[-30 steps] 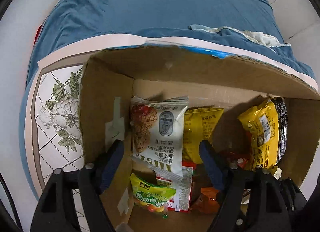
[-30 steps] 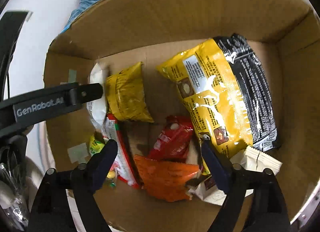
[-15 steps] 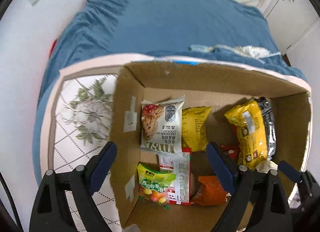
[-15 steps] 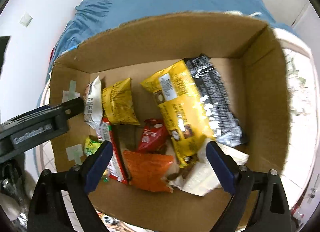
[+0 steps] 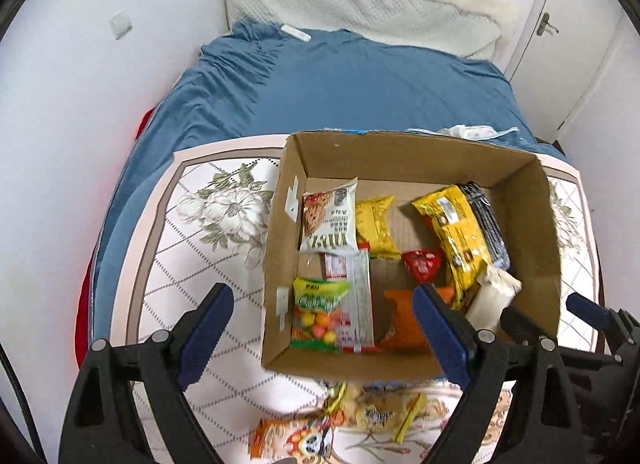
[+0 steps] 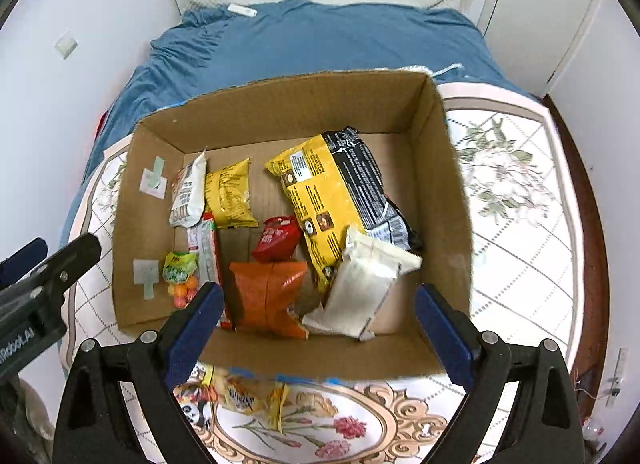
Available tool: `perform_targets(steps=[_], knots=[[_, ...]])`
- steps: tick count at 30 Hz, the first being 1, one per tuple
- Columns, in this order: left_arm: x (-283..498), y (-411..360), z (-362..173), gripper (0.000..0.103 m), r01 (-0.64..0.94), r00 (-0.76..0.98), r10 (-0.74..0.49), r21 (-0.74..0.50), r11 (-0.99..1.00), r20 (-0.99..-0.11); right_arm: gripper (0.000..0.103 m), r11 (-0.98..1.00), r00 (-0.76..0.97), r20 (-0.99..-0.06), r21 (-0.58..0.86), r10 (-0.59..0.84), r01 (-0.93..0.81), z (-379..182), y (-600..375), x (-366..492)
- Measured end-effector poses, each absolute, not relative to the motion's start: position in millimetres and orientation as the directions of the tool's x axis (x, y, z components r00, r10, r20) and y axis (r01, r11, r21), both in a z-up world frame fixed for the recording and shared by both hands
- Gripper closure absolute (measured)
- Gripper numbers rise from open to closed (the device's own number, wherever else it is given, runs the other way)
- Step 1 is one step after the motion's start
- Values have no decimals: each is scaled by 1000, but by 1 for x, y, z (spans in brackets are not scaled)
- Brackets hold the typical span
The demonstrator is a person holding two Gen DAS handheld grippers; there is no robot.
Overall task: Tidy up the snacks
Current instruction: 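Grasp orange panda bag with left tool while right tool grasps yellow cracker bag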
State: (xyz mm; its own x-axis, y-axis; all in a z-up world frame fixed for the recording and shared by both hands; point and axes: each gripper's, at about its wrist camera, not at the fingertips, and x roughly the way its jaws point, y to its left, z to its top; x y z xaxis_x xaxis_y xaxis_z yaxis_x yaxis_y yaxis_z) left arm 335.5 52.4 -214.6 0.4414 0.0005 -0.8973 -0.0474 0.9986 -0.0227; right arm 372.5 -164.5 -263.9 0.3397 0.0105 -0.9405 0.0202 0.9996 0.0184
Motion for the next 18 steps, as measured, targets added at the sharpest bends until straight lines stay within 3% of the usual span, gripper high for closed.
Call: perform_targets(steps=[13,18], knots=[[260,58,-173,12,-93,482,2,-49,994,-876,5,999,415,-909,36,21,28,-208,-158,305],[237,66,-181,12,-131,442,21,-42,990,-897,5,996,368,-928,76,58,36,-217,-158,287]])
